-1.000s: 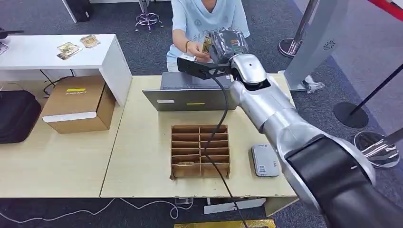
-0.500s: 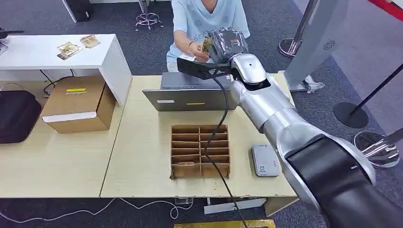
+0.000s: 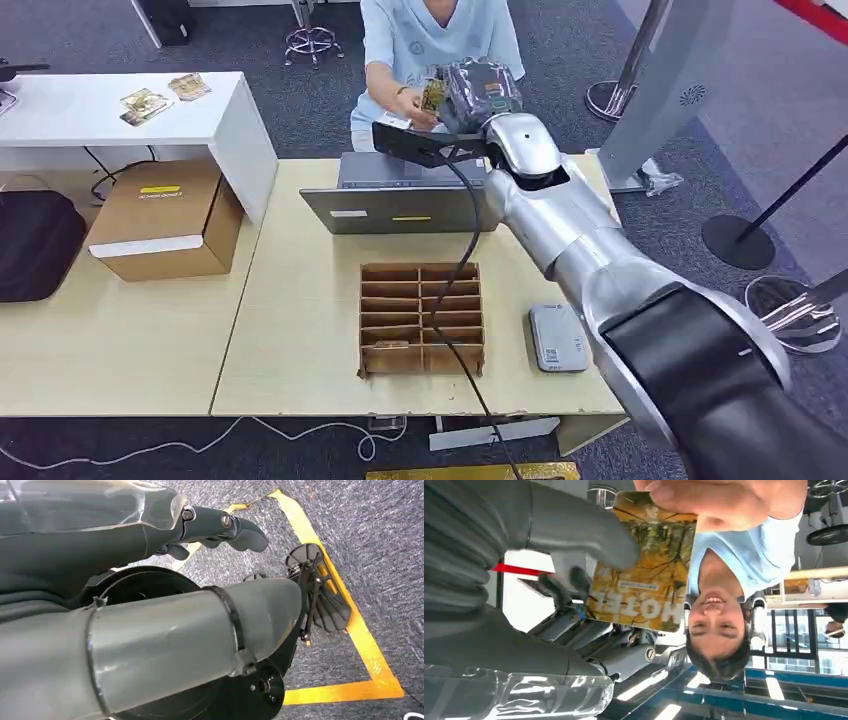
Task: Pass the card to the sensor for recognition and then transmit it.
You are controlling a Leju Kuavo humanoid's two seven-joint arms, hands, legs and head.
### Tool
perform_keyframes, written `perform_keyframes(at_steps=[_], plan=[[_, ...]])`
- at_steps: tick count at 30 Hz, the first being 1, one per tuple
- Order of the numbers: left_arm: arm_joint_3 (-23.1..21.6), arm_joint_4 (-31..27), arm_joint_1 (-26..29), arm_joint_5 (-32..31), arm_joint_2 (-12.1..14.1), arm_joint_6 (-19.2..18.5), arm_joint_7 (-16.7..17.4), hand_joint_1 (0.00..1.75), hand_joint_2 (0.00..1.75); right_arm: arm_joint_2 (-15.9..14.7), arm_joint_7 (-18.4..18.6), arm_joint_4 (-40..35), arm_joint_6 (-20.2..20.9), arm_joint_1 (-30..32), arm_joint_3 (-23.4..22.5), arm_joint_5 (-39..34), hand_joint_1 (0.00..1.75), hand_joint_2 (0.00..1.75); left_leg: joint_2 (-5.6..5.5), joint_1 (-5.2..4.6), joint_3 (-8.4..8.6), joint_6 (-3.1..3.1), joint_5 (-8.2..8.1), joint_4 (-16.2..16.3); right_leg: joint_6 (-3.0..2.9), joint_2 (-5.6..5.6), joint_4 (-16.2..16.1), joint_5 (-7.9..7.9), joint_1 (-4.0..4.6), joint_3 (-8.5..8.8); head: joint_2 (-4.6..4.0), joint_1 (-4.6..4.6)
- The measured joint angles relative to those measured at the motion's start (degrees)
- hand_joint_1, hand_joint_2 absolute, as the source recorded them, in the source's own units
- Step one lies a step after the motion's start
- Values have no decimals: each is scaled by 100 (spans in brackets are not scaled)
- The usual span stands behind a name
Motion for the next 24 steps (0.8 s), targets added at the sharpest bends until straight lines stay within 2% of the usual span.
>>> perform_keyframes(at_steps=[3, 13, 17, 24], plan=[[0, 0, 2, 15, 0, 2, 0, 0, 0, -61, 46, 0, -210, -1, -83, -54, 0, 175, -2, 0, -1, 0, 0, 0, 0, -4, 0, 0, 0, 2, 0, 2], [0, 0, -2, 15, 0, 0, 0, 0, 0, -142, 43, 26, -220, 0, -214, -54, 0, 175, 3, 0, 1, 0, 0, 0, -2, 4, 0, 2, 0, -1, 0, 0], [0, 0, -1, 17, 0, -2, 0, 0, 0, -175, -7, 26, -347, 0, -337, -129, 0, 175, 2, 0, 0, 0, 0, 0, -2, 3, 0, 2, 0, -2, 0, 0], [0, 0, -2, 186, -7, -90, -144, 0, 0, -442, -243, -125, -1332, 100, -437, 103, 0, 175, 0, 0, 0, 0, 0, 2, -2, -1, -4, 2, 0, 0, 0, 0]])
